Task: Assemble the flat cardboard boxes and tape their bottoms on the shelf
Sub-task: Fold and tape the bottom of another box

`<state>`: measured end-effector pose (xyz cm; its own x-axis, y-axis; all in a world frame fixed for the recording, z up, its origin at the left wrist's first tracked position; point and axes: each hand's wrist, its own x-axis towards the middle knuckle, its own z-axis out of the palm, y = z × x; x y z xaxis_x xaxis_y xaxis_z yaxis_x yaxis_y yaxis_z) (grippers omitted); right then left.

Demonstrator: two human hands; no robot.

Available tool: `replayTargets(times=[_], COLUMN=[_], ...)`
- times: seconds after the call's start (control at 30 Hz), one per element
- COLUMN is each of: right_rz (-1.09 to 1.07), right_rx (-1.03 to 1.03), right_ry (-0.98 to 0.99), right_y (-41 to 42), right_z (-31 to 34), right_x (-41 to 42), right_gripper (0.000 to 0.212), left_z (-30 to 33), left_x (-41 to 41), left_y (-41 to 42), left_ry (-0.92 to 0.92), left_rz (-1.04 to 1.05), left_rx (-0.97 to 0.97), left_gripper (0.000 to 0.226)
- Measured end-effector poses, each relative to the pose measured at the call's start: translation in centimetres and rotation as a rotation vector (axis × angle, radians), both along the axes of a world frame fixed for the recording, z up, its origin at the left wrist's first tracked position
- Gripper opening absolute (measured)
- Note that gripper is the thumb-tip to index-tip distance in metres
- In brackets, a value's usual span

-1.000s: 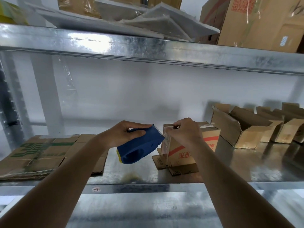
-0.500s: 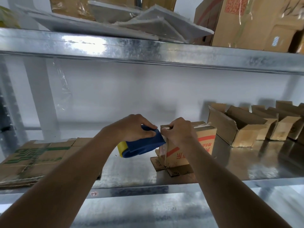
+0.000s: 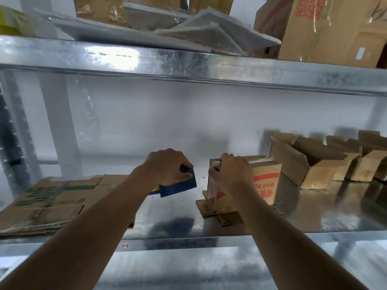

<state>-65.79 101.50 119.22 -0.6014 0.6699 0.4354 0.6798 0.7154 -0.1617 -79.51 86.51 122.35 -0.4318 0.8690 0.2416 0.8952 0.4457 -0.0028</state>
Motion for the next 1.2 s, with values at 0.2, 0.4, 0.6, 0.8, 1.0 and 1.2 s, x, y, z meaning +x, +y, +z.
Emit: replayTargets(times=[0.2,0.4,0.6,0.8,1.0,1.2], right_rz=[0.047,0.163,0.363,0.572,0.531,0.713], right_rx=[0.113,0.160,0.142,-0.079,-0.190,-0.498], right_ry=[-0.035,0.047,0.121,0.421,0.442,0.719], right_y=[-0.1,-0.6,0.4,1.0,1.7,-1.6], right_z=[-1.9,-1.1,-0.7,-1.6,-1.1,2.1], right_x=[-0.3,0.8,2.2,4.7,7.1,7.2], right_gripper=[0.055,0.043,0.041,0.054,0.045,0.029], left_z=[-1.2,-1.7,-0.9,-0.7,-0.8,-0.2], left_x=[-1.6,-2.9,-3.4,-3.4,-2.7,-1.4], left_y=[-1.3,-2.0,-2.8,-3.8,-4.5,-4.1], left_ry=[-0.030,-0.158,-0.339,-0.611,-0.634,-0.609], left_rz=[0.022,-0.012,-0.199,-0.500,-0.711,-0.753], left_rx=[0.137,0.308,0.462,0.563,0.588,0.600], left_gripper=[0.045,0.043,0.040,0.051,0.074,0.076])
